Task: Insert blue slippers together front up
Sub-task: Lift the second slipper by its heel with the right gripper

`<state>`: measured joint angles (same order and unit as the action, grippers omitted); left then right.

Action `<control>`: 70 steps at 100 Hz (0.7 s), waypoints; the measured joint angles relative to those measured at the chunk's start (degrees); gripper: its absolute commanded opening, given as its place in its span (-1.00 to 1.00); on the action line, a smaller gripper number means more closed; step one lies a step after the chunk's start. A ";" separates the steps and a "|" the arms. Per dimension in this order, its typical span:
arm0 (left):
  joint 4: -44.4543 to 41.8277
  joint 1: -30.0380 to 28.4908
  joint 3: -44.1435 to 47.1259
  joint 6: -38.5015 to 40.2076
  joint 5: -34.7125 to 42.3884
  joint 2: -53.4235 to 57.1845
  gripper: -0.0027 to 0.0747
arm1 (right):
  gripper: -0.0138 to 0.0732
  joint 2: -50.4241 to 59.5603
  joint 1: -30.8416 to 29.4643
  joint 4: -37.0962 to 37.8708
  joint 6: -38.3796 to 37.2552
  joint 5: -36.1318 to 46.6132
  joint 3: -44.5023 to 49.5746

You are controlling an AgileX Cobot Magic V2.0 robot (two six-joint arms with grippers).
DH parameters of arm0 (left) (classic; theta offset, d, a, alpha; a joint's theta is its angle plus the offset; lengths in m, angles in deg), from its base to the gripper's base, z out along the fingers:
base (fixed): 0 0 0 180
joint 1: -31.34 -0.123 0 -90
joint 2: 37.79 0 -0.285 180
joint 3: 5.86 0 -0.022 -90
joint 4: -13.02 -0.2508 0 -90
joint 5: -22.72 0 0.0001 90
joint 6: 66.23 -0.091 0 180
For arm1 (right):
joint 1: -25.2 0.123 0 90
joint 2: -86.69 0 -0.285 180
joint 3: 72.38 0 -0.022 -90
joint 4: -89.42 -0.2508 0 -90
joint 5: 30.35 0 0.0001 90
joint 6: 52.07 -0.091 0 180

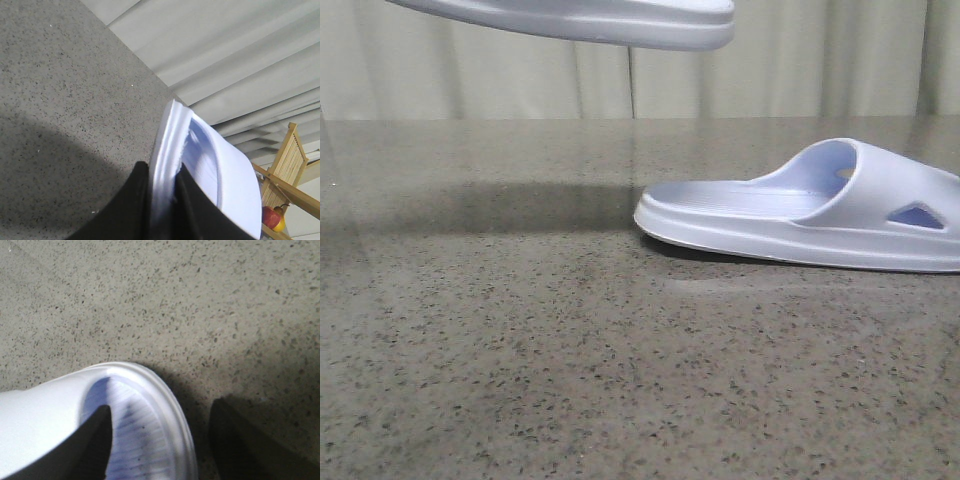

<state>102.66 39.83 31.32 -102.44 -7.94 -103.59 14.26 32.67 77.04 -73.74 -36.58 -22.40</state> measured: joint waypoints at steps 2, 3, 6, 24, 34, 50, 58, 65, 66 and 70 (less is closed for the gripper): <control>0.00 0.00 0.00 0.00 0.00 0.00 -0.89 | -0.20 -0.16 0.04 0.00 0.00 0.00 0.00; 0.00 0.00 0.00 0.00 0.00 0.00 -0.89 | -0.26 -0.15 0.03 0.00 0.00 0.00 0.00; -0.13 0.00 0.00 0.00 0.00 0.00 -0.89 | -0.37 -0.28 0.07 0.00 0.00 0.03 0.00; -0.22 0.00 0.00 0.00 -0.19 0.00 -0.89 | -0.93 -0.78 0.07 -0.61 -0.04 0.29 0.00; -0.22 0.00 0.00 0.00 -0.33 0.00 -0.89 | -0.93 -0.78 0.07 -0.84 -0.13 1.06 0.00; -0.22 0.00 0.00 0.00 -0.66 0.00 -0.89 | -0.93 -0.39 0.29 -0.92 -0.13 4.35 0.00; -0.22 0.00 0.00 0.11 -1.12 0.00 -0.89 | -0.93 1.48 0.29 -0.92 -0.13 7.01 0.31; -0.22 0.00 0.00 0.57 -1.26 0.00 -0.89 | -0.93 3.94 0.29 -0.92 -0.13 9.90 0.48; -0.22 0.00 0.00 0.69 -1.25 0.00 -0.89 | -0.93 4.50 0.29 -0.92 -0.13 10.21 0.48; -0.22 0.00 0.00 0.92 -1.25 0.00 -0.89 | -0.93 6.27 0.29 -0.92 -0.13 12.33 0.48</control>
<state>102.45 39.83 31.32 -101.52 -9.19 -103.59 20.53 32.97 76.12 -73.87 -24.24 -21.92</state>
